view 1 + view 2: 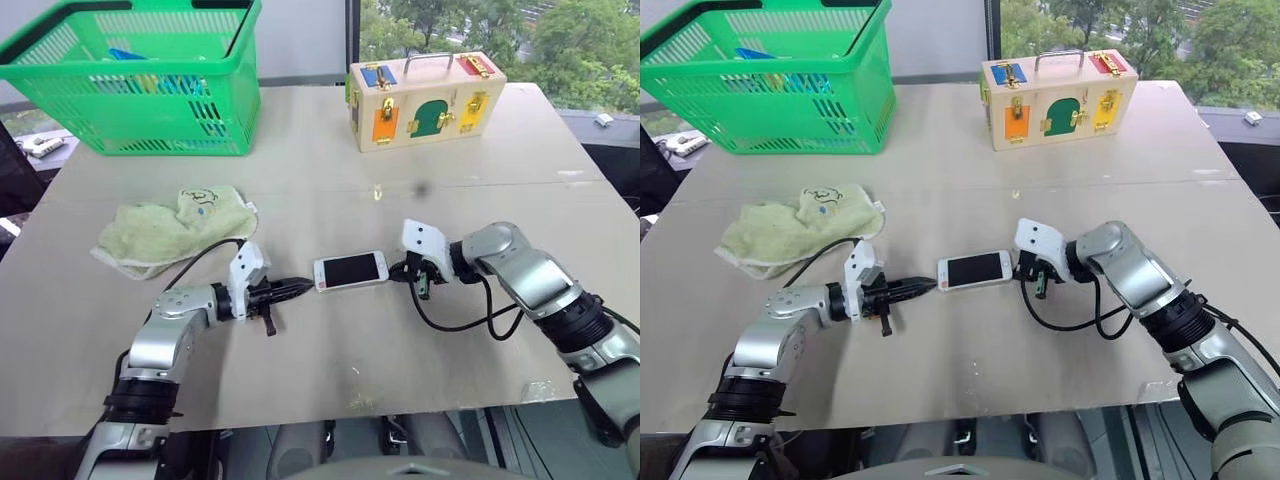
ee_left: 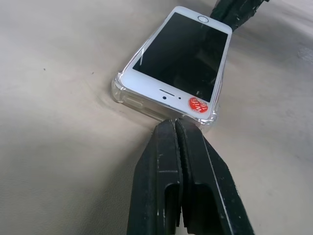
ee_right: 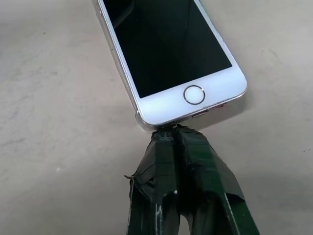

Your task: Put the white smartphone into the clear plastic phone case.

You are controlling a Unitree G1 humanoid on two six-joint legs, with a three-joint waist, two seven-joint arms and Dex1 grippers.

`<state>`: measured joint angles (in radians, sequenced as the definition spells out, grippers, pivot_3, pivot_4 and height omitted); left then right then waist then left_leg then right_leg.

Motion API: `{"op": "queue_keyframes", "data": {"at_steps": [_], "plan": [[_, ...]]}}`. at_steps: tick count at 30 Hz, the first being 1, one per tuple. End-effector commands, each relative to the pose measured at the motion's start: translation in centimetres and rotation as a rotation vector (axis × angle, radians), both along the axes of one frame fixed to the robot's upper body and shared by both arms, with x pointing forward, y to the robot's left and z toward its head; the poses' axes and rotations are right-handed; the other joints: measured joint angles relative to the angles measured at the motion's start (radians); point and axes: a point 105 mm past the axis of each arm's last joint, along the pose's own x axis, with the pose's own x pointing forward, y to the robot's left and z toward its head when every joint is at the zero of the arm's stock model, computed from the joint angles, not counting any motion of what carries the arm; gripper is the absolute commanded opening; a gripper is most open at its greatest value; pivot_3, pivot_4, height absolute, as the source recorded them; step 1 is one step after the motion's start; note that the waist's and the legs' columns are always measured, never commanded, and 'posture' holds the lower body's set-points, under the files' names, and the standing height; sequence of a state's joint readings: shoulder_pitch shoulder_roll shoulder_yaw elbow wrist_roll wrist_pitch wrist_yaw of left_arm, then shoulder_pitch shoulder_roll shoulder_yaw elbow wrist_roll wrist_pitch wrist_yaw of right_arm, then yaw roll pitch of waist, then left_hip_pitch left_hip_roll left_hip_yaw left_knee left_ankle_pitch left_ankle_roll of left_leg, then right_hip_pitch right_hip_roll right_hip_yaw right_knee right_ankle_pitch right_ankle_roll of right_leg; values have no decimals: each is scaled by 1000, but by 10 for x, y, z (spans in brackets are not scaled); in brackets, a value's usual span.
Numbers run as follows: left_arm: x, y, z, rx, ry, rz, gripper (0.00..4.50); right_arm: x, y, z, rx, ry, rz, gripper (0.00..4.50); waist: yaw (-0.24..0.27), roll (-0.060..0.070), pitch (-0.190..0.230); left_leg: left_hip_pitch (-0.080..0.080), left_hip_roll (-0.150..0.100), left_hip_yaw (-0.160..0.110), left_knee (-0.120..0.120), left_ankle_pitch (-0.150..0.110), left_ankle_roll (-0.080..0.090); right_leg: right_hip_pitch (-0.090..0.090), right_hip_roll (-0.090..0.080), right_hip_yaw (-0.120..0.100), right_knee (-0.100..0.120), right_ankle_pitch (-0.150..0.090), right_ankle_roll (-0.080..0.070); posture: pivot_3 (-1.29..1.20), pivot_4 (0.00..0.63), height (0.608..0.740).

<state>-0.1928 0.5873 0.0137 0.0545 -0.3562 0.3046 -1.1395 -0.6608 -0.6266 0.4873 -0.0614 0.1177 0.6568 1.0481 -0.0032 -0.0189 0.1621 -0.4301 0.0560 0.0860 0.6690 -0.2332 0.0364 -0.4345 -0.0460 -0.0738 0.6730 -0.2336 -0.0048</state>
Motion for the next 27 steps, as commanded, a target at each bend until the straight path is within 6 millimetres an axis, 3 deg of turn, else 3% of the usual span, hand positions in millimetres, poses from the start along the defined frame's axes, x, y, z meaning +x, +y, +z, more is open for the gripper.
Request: {"op": "queue_keyframes", "data": {"at_steps": [1,5,9,27], "plan": [[1,7,5,19,-29,-3,51,6,-15,18,18,-83,-47,0,0,0,0,0,0,0,0,0,0,0,0,0,0,0,1,0,150,740],[1,10,5,25,-31,-2,51,8,-26,22,11,-118,-94,0,-2,0,0,0,0,0,0,0,0,0,0,0,-1,-2,3,0,150,740],[4,12,6,32,-33,5,51,11,-26,29,48,-141,-126,0,-8,0,0,1,1,-1,0,0,0,0,1,0,0,-2,3,0,150,740],[5,0,7,29,-44,-21,51,0,25,14,99,-64,-7,0,-9,0,0,1,1,0,0,0,0,0,2,0,0,-2,3,0,150,740]]}}
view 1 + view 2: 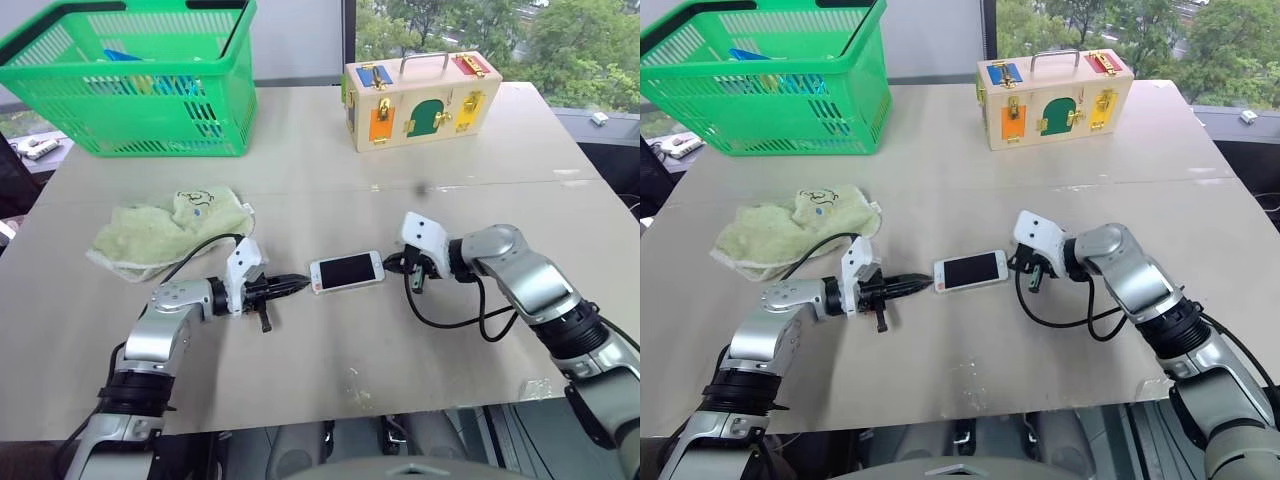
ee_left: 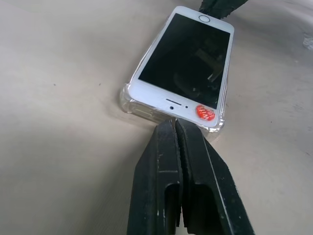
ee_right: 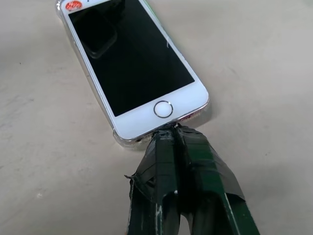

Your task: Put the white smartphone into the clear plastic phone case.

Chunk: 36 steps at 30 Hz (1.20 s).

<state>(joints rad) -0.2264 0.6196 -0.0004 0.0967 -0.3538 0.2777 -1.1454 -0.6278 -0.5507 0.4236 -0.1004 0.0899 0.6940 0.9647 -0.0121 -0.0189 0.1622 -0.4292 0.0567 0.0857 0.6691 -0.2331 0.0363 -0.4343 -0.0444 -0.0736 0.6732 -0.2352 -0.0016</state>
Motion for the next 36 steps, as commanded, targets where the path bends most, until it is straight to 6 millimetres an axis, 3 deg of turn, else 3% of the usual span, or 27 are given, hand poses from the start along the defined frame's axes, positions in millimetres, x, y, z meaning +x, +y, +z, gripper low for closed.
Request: {"op": "queue_keyframes", "data": {"at_steps": [1,6,11,17,26,33,36], "plan": [[-1,-7,4,-6,-27,-20,51,-6,18,8,37,-8,74,0,0,0,0,0,0,0,0,0,0,0,0,0,0,0,0,0,150,740],[0,-6,5,-9,-28,-17,51,-6,23,12,65,-7,89,0,0,0,0,1,0,0,0,0,0,0,0,0,1,0,0,0,150,740],[-2,0,13,-27,-25,-29,51,-3,12,14,61,-23,50,0,-1,0,0,1,0,1,0,0,0,0,1,1,2,0,0,0,150,740],[-2,-22,34,-107,-47,-84,51,-10,9,23,115,-22,36,0,2,0,0,0,0,0,0,0,0,0,2,1,1,0,0,0,150,740],[8,-40,17,-21,-28,-72,51,-6,0,43,261,-30,-47,0,1,0,0,0,0,0,1,0,0,0,5,2,2,0,0,0,150,740],[8,-37,6,38,-12,-67,51,4,18,27,214,-10,-62,0,-1,0,0,2,0,1,0,0,0,0,6,4,3,0,0,0,150,740],[7,-35,4,43,-15,-65,51,6,23,7,119,37,-59,0,0,0,0,2,0,1,1,0,0,0,6,4,3,0,0,0,150,740]]}}
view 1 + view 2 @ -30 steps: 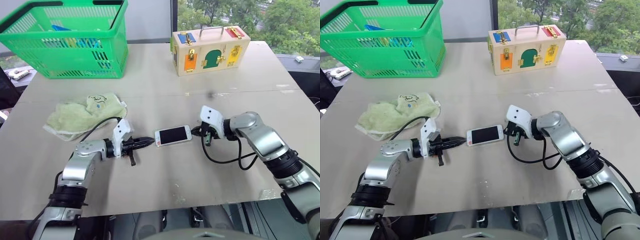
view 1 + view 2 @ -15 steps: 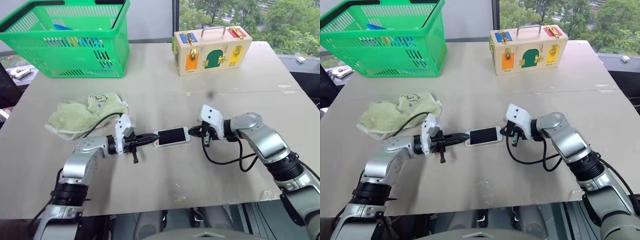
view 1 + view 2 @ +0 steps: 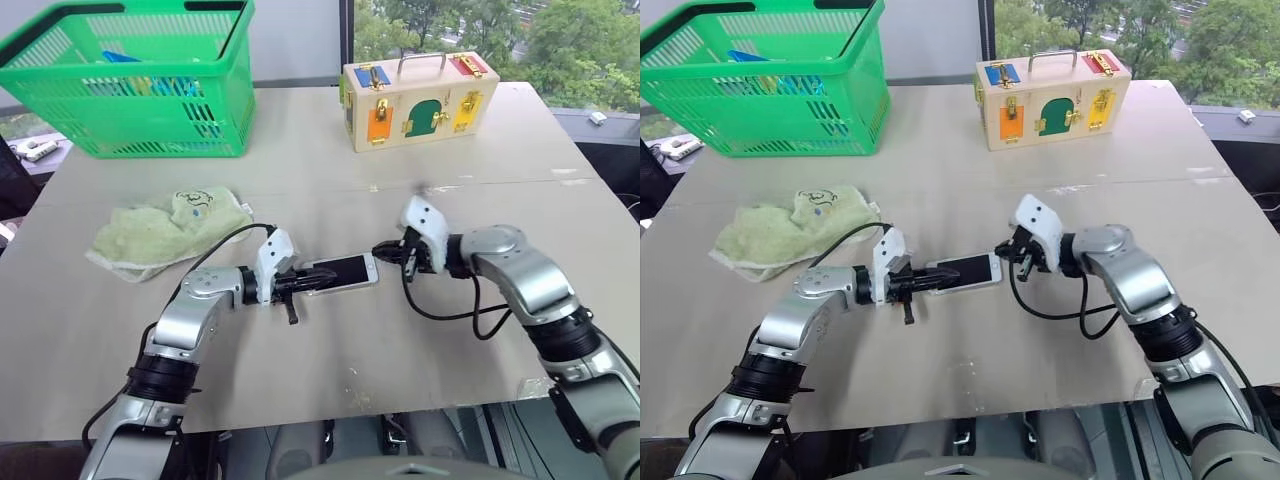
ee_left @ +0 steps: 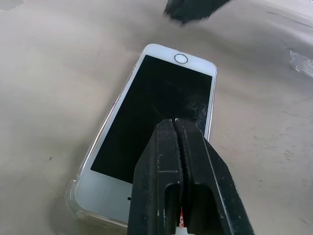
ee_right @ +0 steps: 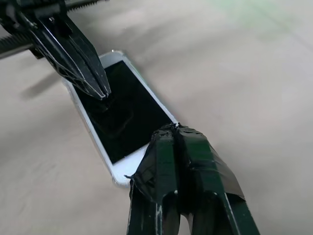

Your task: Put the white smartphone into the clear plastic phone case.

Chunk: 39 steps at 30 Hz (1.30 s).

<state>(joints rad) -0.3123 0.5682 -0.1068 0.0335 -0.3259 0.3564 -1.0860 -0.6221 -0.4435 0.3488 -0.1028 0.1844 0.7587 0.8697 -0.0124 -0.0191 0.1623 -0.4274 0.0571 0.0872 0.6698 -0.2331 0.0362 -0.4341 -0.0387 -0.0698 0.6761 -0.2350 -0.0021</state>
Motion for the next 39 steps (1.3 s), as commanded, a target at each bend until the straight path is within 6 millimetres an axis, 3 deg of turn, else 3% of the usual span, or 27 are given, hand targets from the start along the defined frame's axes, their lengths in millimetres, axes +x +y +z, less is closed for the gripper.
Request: {"op": "queue_keyframes", "data": {"at_steps": [1,16,19,22,25,28,31,35,39], "plan": [[0,6,-4,28,-2,13,51,4,4,-12,-90,27,8,0,1,0,0,0,0,0,0,0,0,0,0,0,0,0,0,0,150,740],[-9,10,-13,30,1,49,51,-8,-12,-97,-345,413,-39,0,-2,0,-25,17,0,1,-2,0,0,14,-6,1,-1,-3,-3,0,150,740],[-10,10,-14,30,3,52,51,-4,-12,-94,-305,385,-41,0,-1,-1,-31,27,0,2,-7,-1,0,22,-8,1,-5,-4,-4,0,150,740],[-10,11,-16,32,8,56,51,3,2,-61,-126,294,-12,0,0,-2,-34,29,-1,2,-11,-3,-4,23,-10,0,-6,-4,-5,0,150,740],[-11,12,-18,34,16,59,51,-7,8,-32,-30,202,88,0,1,0,-32,28,-1,3,-16,-2,-3,22,-10,0,-10,-4,-5,0,150,740],[-12,12,-20,36,22,58,51,-21,9,-23,-5,202,152,0,0,1,-31,25,-1,4,-20,0,0,21,-10,1,-13,-1,-4,0,150,740],[-12,12,-20,37,24,57,51,-30,8,-29,-44,234,175,0,-1,2,-30,22,-1,4,-21,-1,0,19,-9,0,-15,0,-5,0,150,740],[-11,13,-20,39,23,57,51,-25,-10,-68,-279,259,123,0,0,2,-30,20,-1,4,-21,-1,0,17,-9,0,-15,-2,-2,0,150,740],[-10,14,-20,42,22,59,51,-26,-18,-90,-398,331,112,0,0,2,-30,26,-1,3,-20,-1,0,21,-9,-1,-15,-4,-5,0,150,740]]}}
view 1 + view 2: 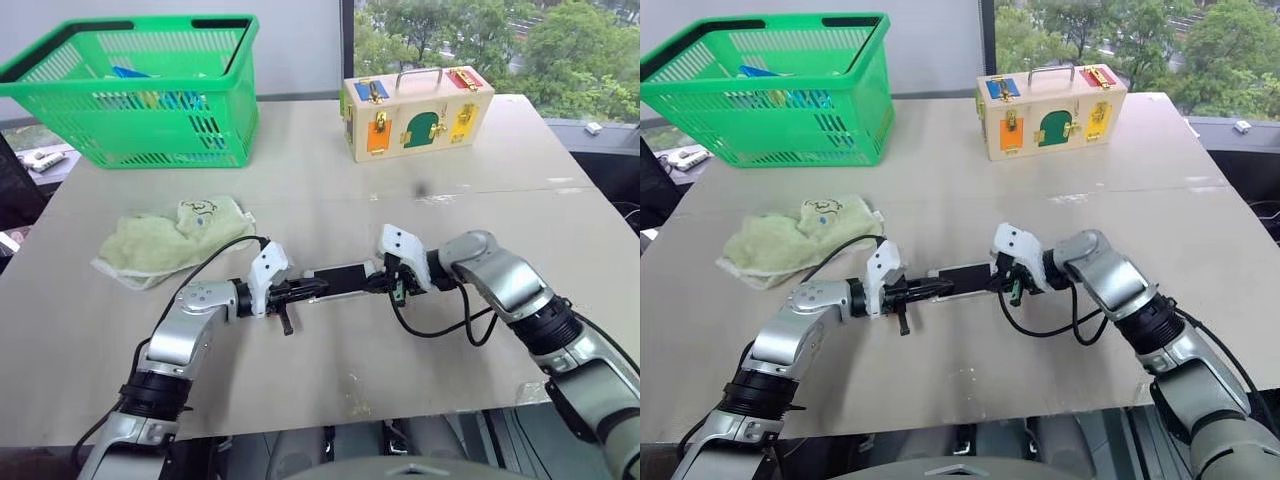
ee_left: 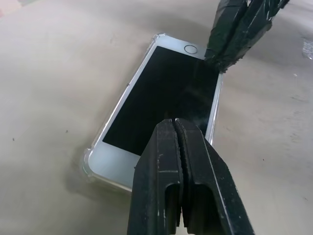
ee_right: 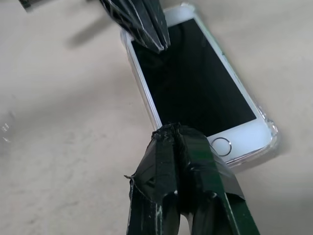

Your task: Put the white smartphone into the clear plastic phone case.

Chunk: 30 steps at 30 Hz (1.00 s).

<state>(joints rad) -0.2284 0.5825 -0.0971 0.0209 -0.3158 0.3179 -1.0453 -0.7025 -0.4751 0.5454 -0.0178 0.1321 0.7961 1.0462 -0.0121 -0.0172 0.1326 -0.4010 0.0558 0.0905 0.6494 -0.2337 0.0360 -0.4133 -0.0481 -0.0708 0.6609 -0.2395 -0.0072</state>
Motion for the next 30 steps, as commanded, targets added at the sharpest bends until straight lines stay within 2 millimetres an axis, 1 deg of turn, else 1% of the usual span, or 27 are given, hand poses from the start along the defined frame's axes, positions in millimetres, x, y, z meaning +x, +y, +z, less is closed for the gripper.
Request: {"op": "queue_keyframes", "data": {"at_steps": [1,4,5,6,8,10,12,13,14,15,16,17,19,20,21,22,23,26,27,29,30], "plan": [[-1,3,-3,21,8,1,51,-6,-30,-61,-243,155,-83,0,0,0,0,1,0,0,0,0,0,1,-1,0,0,0,0,0,150,740],[-1,3,-3,22,7,2,51,-3,-32,-71,-279,182,-92,0,1,-1,-2,2,0,0,0,0,0,1,-5,-6,0,0,0,0,150,740],[-1,3,-3,22,6,2,51,-3,-33,-73,-287,192,-96,0,1,-1,-3,3,0,0,0,-2,-4,1,-7,-9,0,0,0,0,150,740],[-1,3,-3,22,6,2,51,-2,-33,-75,-287,200,-102,0,0,-2,-6,3,0,0,0,-2,-4,1,-7,-10,0,0,0,0,150,740],[-1,3,-3,23,5,2,51,1,-33,-75,-274,202,-120,0,0,-2,-9,3,1,-1,0,-2,-4,1,-8,-12,0,0,0,0,150,740],[-2,2,-3,20,2,2,51,4,-31,-71,-231,194,-137,0,0,-2,-11,3,1,-1,0,-2,-4,1,-8,-12,0,0,0,0,150,740],[-3,1,0,-3,-8,3,51,9,-20,-55,-101,127,-125,0,0,-3,-11,3,1,-1,0,-3,-4,1,-8,-13,0,0,-1,0,150,740],[-3,1,3,-24,-19,5,51,11,-12,-42,0,90,-128,0,0,-2,-11,3,1,-2,0,-3,-5,1,-9,-14,0,0,-1,0,150,740],[-3,0,4,-37,-27,7,51,13,-8,-33,67,66,-133,0,1,-2,-10,3,1,-2,0,-3,-5,1,-10,-15,0,0,-1,0,150,740],[-3,0,6,-52,-34,11,51,13,-4,-24,140,51,-139,0,1,-1,-8,3,1,-2,-1,-3,-5,1,-12,-17,0,0,-1,0,150,740],[-3,0,11,-83,-44,21,51,9,-2,-10,233,10,-125,0,1,1,-6,2,1,-2,-1,-3,-5,1,-13,-18,0,0,0,0,150,740],[-4,-1,15,-114,-51,31,51,6,-1,2,310,-48,-121,0,2,3,-2,0,1,-1,-1,-3,-5,0,-13,-18,0,0,0,0,150,740],[-8,-3,36,-268,-72,14,51,2,-2,26,465,-124,-146,0,1,3,3,-5,0,-1,-2,-2,-3,-4,-14,-19,-1,0,1,0,150,740],[-8,-1,43,-307,-97,20,51,0,-7,34,507,-168,-162,0,0,2,6,-10,0,-2,-2,0,-1,-8,-13,-19,-1,2,3,0,150,740],[-7,1,49,-335,-120,24,272,-2,-13,38,515,-208,-176,469,-2,3,10,-19,0,-1,0,1,-1,-17,-12,-19,1,4,2,0,150,740],[-6,3,55,-360,-135,44,547,-5,-20,40,518,-247,-196,652,1,2,15,-21,0,0,0,1,-1,-19,-11,-19,1,5,1,0,150,740],[-5,6,59,-371,-145,60,823,-7,-25,44,531,-275,-223,1093,3,1,16,-22,0,-1,0,1,-1,-19,-10,-19,0,5,1,0,150,740],[-6,12,63,-367,-138,80,2151,-18,-41,55,557,-338,-292,2431,7,0,17,-24,0,-3,0,0,-1,-19,-8,-21,-1,3,4,0,150,740],[-6,14,64,-359,-138,93,2654,-22,-45,57,556,-354,-308,2959,8,0,18,-24,0,-3,0,0,-1,-19,-7,-21,-2,3,4,0,150,740],[-9,25,65,-327,-128,124,3661,-36,-61,58,533,-390,-358,4013,8,0,20,-24,0,-3,0,0,-1,-19,-7,-21,-3,2,5,0,150,740],[-10,28,65,-315,-125,130,4157,-40,-66,58,523,-401,-377,4473,9,-1,20,-25,0,-3,0,0,-1,-19,-7,-21,-3,2,5,0,150,740]]}}
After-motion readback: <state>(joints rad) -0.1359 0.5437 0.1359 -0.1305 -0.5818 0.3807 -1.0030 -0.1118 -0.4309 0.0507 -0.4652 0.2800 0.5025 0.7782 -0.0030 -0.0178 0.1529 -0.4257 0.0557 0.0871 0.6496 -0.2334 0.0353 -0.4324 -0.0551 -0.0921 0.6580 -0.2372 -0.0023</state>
